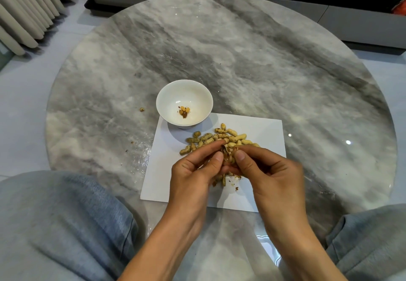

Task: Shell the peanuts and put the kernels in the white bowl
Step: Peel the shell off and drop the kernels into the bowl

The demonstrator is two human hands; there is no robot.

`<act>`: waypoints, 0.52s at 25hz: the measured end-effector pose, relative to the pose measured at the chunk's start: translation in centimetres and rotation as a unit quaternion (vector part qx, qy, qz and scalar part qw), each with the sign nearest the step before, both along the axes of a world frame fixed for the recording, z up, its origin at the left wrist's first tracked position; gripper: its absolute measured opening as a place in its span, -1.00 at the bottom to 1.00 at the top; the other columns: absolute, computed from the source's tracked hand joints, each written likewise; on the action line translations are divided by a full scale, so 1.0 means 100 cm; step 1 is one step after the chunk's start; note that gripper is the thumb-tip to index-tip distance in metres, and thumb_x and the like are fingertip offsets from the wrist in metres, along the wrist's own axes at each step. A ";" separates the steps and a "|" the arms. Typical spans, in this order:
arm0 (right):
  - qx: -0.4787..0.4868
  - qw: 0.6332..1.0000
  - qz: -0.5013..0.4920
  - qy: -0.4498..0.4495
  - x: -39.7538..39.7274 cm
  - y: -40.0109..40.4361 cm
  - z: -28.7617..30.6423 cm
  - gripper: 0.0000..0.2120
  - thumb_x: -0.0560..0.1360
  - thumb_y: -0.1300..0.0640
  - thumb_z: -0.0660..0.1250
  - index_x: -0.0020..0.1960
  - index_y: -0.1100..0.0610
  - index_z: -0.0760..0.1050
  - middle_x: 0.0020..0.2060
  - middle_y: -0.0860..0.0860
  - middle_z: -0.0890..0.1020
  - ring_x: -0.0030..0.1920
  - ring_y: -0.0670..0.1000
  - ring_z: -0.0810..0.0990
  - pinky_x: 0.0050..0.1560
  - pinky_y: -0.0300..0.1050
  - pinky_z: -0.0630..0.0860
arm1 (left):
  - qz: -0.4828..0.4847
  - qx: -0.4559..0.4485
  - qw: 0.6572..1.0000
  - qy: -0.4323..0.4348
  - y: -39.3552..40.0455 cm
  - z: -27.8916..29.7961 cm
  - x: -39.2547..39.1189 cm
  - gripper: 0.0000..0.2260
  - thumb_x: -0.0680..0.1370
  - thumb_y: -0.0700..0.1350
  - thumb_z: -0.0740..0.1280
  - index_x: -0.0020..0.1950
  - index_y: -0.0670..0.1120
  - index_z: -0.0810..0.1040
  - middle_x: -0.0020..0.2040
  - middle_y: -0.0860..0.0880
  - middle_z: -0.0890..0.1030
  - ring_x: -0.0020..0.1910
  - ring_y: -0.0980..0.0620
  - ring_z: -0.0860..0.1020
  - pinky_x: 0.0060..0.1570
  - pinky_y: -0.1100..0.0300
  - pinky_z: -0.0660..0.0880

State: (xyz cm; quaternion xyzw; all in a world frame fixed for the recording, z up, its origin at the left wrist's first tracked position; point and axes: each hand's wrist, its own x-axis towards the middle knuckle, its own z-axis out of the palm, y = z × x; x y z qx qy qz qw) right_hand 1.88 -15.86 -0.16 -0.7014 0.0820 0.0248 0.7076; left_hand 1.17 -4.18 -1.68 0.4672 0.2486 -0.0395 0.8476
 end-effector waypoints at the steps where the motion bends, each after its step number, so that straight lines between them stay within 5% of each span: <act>1: -0.087 0.994 0.014 -0.069 -0.002 0.000 -0.003 -0.87 0.50 0.30 0.44 -0.06 0.11 0.71 -0.15 -0.02 0.74 -0.10 -0.01 0.72 -0.07 -0.21 0.60 | 0.007 -0.052 0.998 0.018 0.001 0.001 0.000 -0.79 0.55 -0.33 0.30 0.07 -0.18 0.68 0.02 -0.11 0.72 0.00 0.02 0.69 -0.06 0.26 0.62; 4: -0.343 0.892 0.066 -0.286 -0.005 0.000 -0.015 -0.88 0.52 0.25 0.41 0.01 0.17 0.70 -0.08 -0.02 0.69 -0.04 -0.02 0.63 -0.03 -0.15 0.54 | 0.001 -0.174 0.984 0.040 0.003 0.006 0.000 -0.75 0.47 -0.21 0.31 0.08 -0.25 0.66 0.07 -0.19 0.70 0.03 -0.01 0.68 -0.03 0.24 0.62; 7: -0.413 0.844 0.066 -0.337 -0.004 0.001 -0.023 -0.88 0.52 0.25 0.40 0.01 0.20 0.69 -0.08 0.04 0.67 -0.07 0.04 0.56 -0.06 -0.13 0.50 | -0.008 -0.191 0.980 0.051 0.003 0.007 0.000 -0.73 0.44 -0.18 0.31 0.05 -0.25 0.66 0.04 -0.19 0.70 -0.02 0.01 0.69 -0.07 0.25 0.63; 13: -0.242 0.952 0.061 -0.175 -0.001 -0.001 -0.014 -0.87 0.54 0.21 0.42 0.02 0.04 0.70 -0.09 -0.16 0.69 -0.02 -0.04 0.66 -0.04 -0.12 0.57 | 0.003 -0.208 0.974 0.087 0.005 0.007 0.000 -0.80 0.57 -0.25 0.27 0.09 -0.30 0.63 0.04 -0.24 0.68 0.01 -0.06 0.68 -0.05 0.17 0.64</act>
